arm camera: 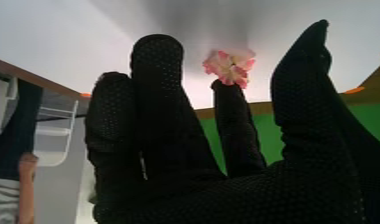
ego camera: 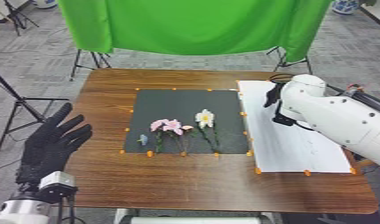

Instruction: Arrange flowers

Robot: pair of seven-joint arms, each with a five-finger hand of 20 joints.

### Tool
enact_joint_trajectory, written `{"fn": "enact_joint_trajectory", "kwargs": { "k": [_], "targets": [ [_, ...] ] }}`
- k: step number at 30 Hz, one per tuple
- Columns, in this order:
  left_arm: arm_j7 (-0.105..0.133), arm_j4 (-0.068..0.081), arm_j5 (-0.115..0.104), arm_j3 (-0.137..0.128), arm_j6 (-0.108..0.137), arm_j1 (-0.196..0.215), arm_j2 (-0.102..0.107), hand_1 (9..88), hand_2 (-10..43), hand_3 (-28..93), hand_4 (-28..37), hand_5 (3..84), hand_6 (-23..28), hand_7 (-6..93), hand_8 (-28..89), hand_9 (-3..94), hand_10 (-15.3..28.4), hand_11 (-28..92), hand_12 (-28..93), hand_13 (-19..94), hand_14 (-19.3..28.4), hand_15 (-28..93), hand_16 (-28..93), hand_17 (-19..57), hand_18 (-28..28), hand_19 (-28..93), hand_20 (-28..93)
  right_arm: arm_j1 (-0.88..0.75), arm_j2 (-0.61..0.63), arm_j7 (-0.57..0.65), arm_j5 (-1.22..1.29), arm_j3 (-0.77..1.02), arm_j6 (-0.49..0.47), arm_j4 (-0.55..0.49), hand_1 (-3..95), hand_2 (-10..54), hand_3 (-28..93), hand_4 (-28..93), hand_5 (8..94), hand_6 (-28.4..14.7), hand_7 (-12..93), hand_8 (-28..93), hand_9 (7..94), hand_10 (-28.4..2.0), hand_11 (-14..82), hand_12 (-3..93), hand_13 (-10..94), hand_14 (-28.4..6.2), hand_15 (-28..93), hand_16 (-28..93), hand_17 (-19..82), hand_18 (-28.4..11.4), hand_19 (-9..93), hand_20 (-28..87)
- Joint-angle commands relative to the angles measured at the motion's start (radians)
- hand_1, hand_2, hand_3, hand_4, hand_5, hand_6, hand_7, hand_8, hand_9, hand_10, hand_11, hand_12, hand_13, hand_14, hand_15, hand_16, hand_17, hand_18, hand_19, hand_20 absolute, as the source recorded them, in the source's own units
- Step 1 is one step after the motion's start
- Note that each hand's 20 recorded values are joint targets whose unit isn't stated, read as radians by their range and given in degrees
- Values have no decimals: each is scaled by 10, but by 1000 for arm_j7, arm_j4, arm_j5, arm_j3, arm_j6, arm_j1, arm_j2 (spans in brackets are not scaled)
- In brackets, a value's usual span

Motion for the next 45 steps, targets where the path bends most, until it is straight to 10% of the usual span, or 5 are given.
{"fn": "enact_joint_trajectory", "kwargs": {
  "k": [1, 5, 23, 35, 45],
  "targets": [
    [-21, 6, 9, 0, -16, -7, -9, 309, 69, 635, -181, 334, 85, 66, -66, 271, 189, 234, 120, 199, 279, 553, -118, -56, 284, 590, -95, 55, 18, -33, -54, -85, 103, -13, 307, 24, 809, -247, 386, -8, 134, -110, 411, -167, 77, 138, 605, -135, 737, 71, 414, -181, 932, 181],
    [-52, 9, 25, 0, -28, -29, -24, 309, 69, 635, -181, 334, 85, 67, -66, 270, 189, 234, 119, 199, 279, 553, -118, -56, 284, 590, -95, 61, 16, -31, -74, -106, 132, -19, 312, 22, 801, -256, 398, -5, 139, -114, 428, -161, 87, 137, 616, -125, 731, 70, 418, -176, 932, 164],
    [-43, 12, 24, 7, -33, -38, -26, 309, 70, 635, -181, 334, 85, 67, -66, 270, 189, 234, 120, 199, 279, 553, -118, -56, 284, 589, -92, 28, -1, -37, -82, -83, 47, -4, 358, 0, 795, -263, 448, 7, 156, -123, 477, -115, 101, 133, 631, -118, 713, 74, 421, -170, 932, 134],
    [-30, 9, 17, 14, -24, -23, -19, 310, 70, 636, -182, 333, 85, 68, -66, 270, 189, 236, 119, 199, 279, 554, -118, -56, 284, 589, -90, 41, 21, -43, -192, -207, 245, -31, 579, -95, 703, -282, 739, 37, 258, -8, 852, -59, 49, 265, 778, -24, 597, 188, 489, -138, 932, 172],
    [-70, -4, 36, -6, -27, -2, -58, 309, 70, 637, -182, 333, 85, 68, -67, 270, 188, 235, 119, 199, 280, 554, -119, -56, 284, 588, -89, 38, 61, -42, -246, -182, 356, -179, 587, -95, 714, -283, 780, 40, 258, 10, 902, -59, 56, 297, 811, -23, 613, 163, 516, -135, 932, 224]
  ]
}}
